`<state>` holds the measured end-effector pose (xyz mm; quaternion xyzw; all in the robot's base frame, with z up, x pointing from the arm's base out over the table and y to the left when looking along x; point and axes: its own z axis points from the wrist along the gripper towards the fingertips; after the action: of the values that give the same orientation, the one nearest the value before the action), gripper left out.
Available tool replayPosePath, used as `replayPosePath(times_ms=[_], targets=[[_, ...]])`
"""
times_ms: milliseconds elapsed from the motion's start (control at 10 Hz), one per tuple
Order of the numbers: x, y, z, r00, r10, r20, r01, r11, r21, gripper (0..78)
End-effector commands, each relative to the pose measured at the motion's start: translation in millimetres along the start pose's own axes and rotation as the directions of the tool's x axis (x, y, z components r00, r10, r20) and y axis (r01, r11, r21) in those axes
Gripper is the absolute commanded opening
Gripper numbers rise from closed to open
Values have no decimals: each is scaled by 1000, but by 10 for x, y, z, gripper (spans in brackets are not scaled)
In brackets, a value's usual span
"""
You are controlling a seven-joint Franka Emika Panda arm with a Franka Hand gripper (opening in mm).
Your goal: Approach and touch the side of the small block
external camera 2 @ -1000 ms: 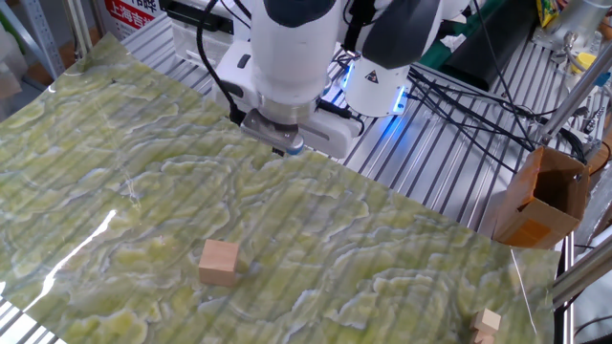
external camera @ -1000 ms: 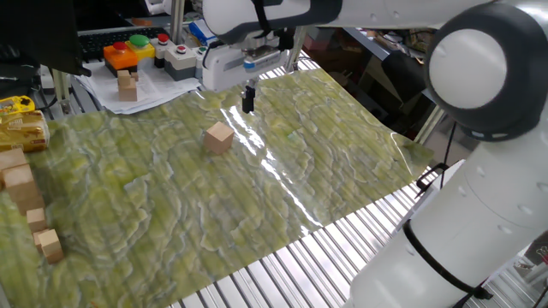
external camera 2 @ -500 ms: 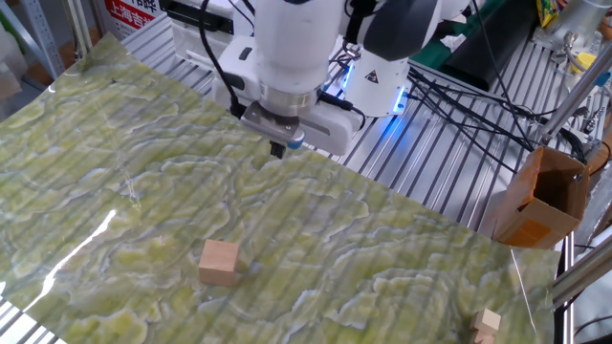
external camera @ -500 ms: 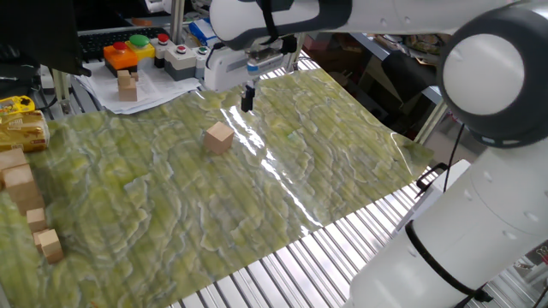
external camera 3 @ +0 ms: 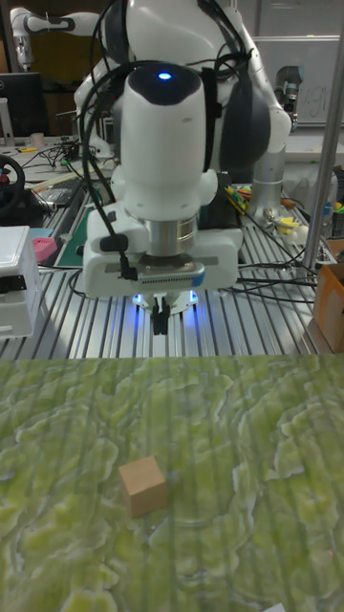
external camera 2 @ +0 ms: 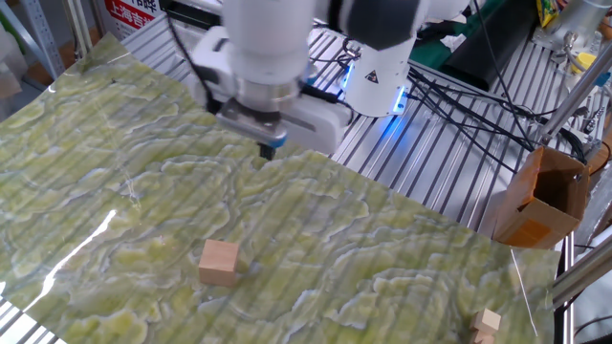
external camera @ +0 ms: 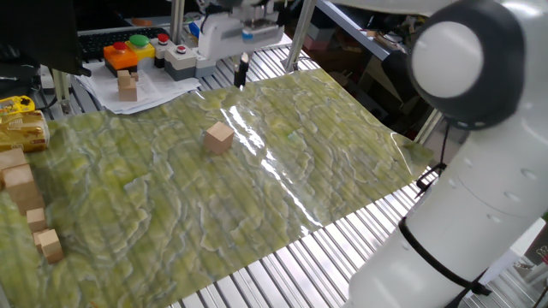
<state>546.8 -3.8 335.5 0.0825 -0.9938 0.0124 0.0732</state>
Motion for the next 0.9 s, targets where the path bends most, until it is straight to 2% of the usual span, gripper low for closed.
replayPosePath(times_ms=[100,200,300,400,700,800,900], targets=[[-232,-387,-135,999,-46,0,46,999,-16,0],[-321,-486,-34,998,-55,9,55,998,-14,0],[-335,-512,41,998,-58,17,59,998,-13,0],[-343,-522,111,998,-53,16,53,999,13,0],[-331,-517,119,999,-41,14,41,999,6,0],[-331,-517,119,1000,-19,20,19,1000,-6,0],[-331,-517,119,1000,-1,11,1,1000,-3,0]])
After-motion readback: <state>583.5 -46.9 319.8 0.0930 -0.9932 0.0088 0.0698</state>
